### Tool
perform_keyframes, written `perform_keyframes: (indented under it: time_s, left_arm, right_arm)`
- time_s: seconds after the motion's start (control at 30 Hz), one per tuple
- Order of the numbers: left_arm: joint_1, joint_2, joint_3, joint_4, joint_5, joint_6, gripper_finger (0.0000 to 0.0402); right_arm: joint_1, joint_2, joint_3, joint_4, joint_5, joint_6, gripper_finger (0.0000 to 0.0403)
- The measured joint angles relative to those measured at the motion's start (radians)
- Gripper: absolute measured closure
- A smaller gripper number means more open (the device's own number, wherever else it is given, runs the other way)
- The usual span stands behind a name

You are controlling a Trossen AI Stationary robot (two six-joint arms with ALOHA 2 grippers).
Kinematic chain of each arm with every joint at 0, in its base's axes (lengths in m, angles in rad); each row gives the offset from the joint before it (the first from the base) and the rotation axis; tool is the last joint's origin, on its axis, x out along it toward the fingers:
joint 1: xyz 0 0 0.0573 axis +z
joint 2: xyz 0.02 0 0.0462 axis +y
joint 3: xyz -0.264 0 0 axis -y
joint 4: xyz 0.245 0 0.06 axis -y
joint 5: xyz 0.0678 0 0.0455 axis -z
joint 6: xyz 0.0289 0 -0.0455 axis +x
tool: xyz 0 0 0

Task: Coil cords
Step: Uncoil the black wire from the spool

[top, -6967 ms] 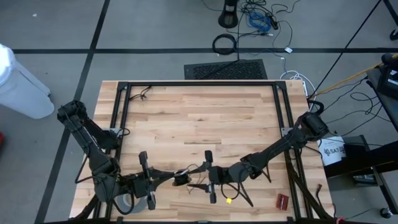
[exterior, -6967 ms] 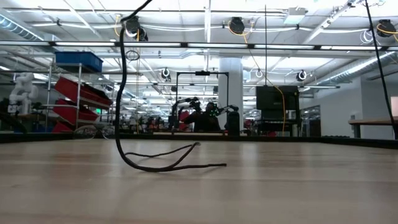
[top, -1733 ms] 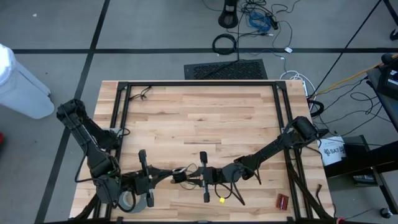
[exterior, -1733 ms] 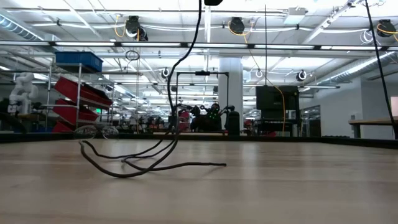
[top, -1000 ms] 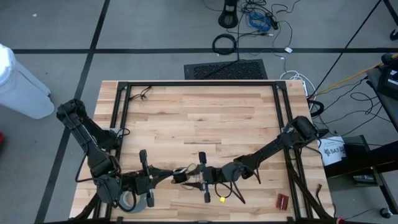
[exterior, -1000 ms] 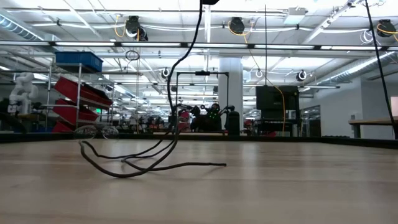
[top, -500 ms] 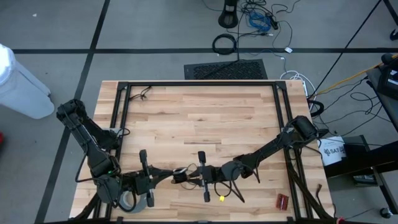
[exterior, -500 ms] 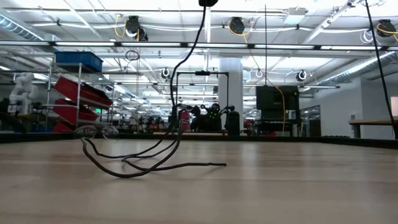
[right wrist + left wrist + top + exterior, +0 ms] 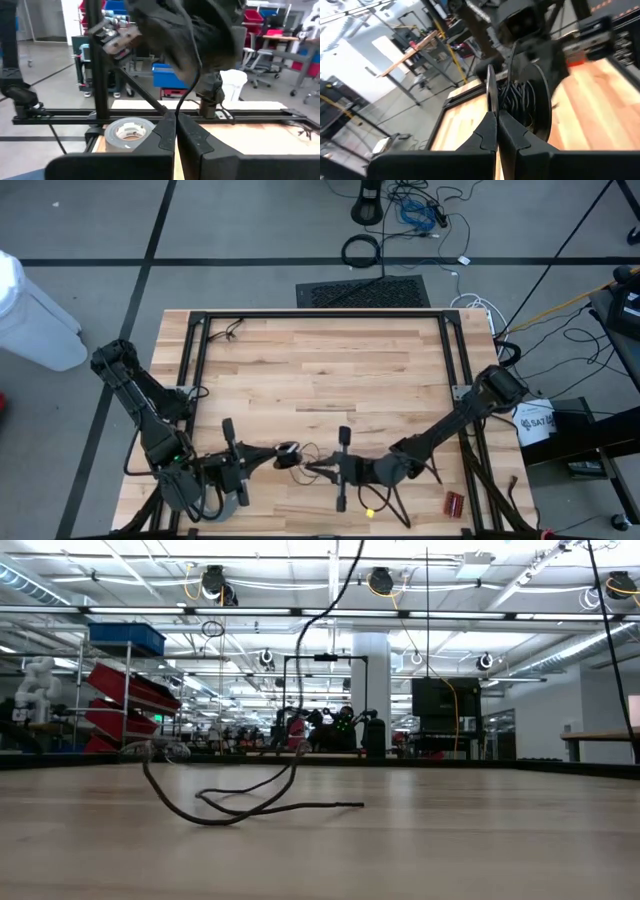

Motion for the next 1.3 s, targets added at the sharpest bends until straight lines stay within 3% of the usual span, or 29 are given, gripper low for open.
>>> perform_keyframes:
  time_s: [0.43, 1.0, 1.3]
  left_arm:
    - [0.001, 0.010, 0.000, 0.000, -0.226, 0.059, 0.0401]
    - [0.001, 0.029, 0.000, 0.001, -0.284, 0.133, 0.0401]
    - [-0.007, 0.029, 0.000, 0.002, -0.318, 0.148, 0.0401]
  right_arm:
    - [0.009, -0.004, 0.000, 0.059, -0.059, -0.065, 0.0403]
    - [0.013, -0.004, 0.000, 0.094, -0.217, -0.061, 0.0403]
    - [0.019, -0.004, 0.000, 0.074, -0.218, -0.056, 0.0403]
